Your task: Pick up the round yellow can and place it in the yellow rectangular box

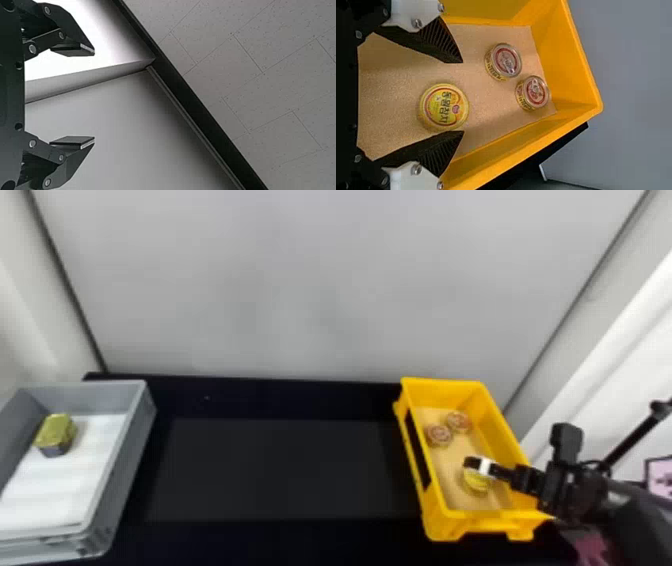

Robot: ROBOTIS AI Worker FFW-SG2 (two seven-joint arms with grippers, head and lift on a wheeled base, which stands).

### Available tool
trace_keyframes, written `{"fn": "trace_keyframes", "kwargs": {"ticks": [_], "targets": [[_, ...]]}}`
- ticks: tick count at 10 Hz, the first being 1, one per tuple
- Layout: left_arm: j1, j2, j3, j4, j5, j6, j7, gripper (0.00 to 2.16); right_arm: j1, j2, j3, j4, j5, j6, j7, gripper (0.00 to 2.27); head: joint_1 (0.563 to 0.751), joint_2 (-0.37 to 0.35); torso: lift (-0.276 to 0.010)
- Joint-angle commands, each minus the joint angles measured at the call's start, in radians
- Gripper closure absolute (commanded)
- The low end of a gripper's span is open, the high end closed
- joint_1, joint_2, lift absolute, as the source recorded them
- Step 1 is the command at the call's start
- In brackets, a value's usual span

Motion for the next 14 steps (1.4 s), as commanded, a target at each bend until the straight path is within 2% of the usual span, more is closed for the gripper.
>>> {"fn": "trace_keyframes", "kwargs": {"ticks": [1,2,4,5,7,8,9,12,14], "targets": [[0.002,0.0,0.005,0.0,0.0,-0.001,-0.001,0.45,0.022,-0.006,-0.003,-0.049,-0.011,-0.032,0.003,0.2,0.694,-0.169,0.0],[0.003,0.002,0.008,-0.002,0.0,0.001,-0.002,0.45,0.041,-0.003,-0.02,-0.108,-0.019,-0.062,0.002,0.21,0.694,-0.169,0.0],[0.003,0.002,0.015,-0.006,0.0,0.006,-0.005,0.45,0.073,-0.003,-0.06,-0.341,-0.022,-0.121,-0.04,0.21,0.694,-0.169,0.0],[0.0,0.003,0.018,-0.008,0.0,0.006,-0.005,0.45,0.091,-0.006,-0.095,-0.508,-0.022,-0.144,-0.123,0.21,0.694,-0.169,0.0],[0.0,0.005,0.028,-0.009,0.0,0.006,-0.005,0.45,0.098,-0.022,-0.143,-0.751,-0.01,-0.223,-0.293,0.21,0.694,-0.169,0.0],[-0.003,0.005,0.029,-0.011,0.0,0.007,-0.005,0.45,0.091,-0.041,-0.138,-0.855,0.009,-0.233,-0.402,0.21,0.694,-0.169,0.0],[-0.006,0.005,0.029,-0.011,0.0,0.01,-0.005,0.45,0.07,-0.058,-0.13,-0.947,0.044,-0.274,-0.462,0.22,0.694,-0.169,0.0],[-0.006,0.008,0.032,-0.009,-0.002,0.012,-0.002,0.45,-0.037,-0.053,-0.026,-1.117,0.16,-0.397,-0.577,0.22,0.694,-0.169,0.0],[-0.007,0.003,0.034,-0.009,-0.002,0.012,0.004,0.45,-0.134,-0.053,0.052,-1.191,0.216,-0.452,-0.589,0.22,0.694,-0.169,0.0]]}}
